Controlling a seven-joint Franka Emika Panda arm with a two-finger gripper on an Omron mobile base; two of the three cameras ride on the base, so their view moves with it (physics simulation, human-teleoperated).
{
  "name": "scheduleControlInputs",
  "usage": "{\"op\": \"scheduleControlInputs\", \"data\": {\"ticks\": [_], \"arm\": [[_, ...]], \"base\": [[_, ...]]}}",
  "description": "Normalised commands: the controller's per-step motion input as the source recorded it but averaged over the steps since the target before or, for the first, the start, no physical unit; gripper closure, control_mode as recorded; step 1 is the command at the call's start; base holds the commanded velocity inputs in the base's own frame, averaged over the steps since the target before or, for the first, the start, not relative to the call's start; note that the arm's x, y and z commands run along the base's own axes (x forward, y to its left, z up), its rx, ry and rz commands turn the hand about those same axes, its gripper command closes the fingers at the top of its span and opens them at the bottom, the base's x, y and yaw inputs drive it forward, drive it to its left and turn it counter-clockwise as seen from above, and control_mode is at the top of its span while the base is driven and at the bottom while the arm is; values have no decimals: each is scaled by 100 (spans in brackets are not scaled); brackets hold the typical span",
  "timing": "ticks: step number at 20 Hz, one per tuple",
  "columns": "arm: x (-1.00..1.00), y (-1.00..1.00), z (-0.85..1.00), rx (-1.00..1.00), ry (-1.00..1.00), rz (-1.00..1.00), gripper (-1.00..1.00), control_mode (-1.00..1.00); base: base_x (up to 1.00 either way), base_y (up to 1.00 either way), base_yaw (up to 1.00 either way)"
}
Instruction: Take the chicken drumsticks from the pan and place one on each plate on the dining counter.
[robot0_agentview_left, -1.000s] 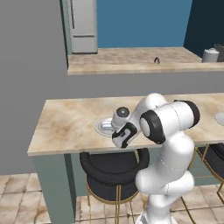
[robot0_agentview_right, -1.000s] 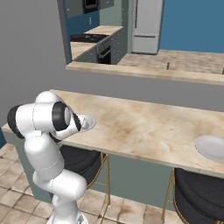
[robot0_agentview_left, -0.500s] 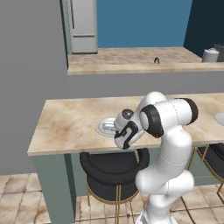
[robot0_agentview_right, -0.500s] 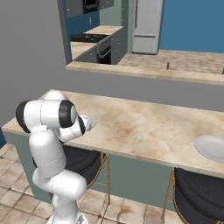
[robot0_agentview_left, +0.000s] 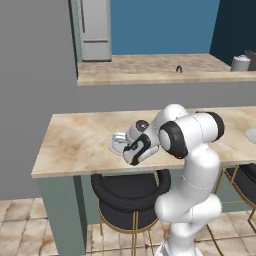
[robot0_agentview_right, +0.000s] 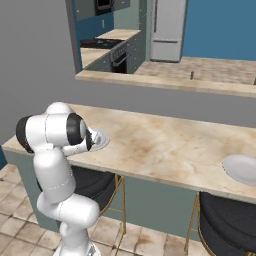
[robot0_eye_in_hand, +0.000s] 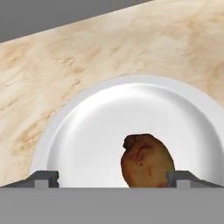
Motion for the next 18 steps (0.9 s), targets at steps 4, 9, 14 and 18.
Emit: {"op": "scheduleControlInputs", "data": {"ticks": [4,9,14,18], "arm": [[2,-3,100,8,19,8,-100,-100],[-37,-30,100,7,19,9,-100,-100],[-25,-75,100,14,18,3,-100,-100],[0,-66,100,7,29,-4,-100,-100]], "base": [[0,0,0],[0,0,0],[0,0,0],[0,0,0]]}}
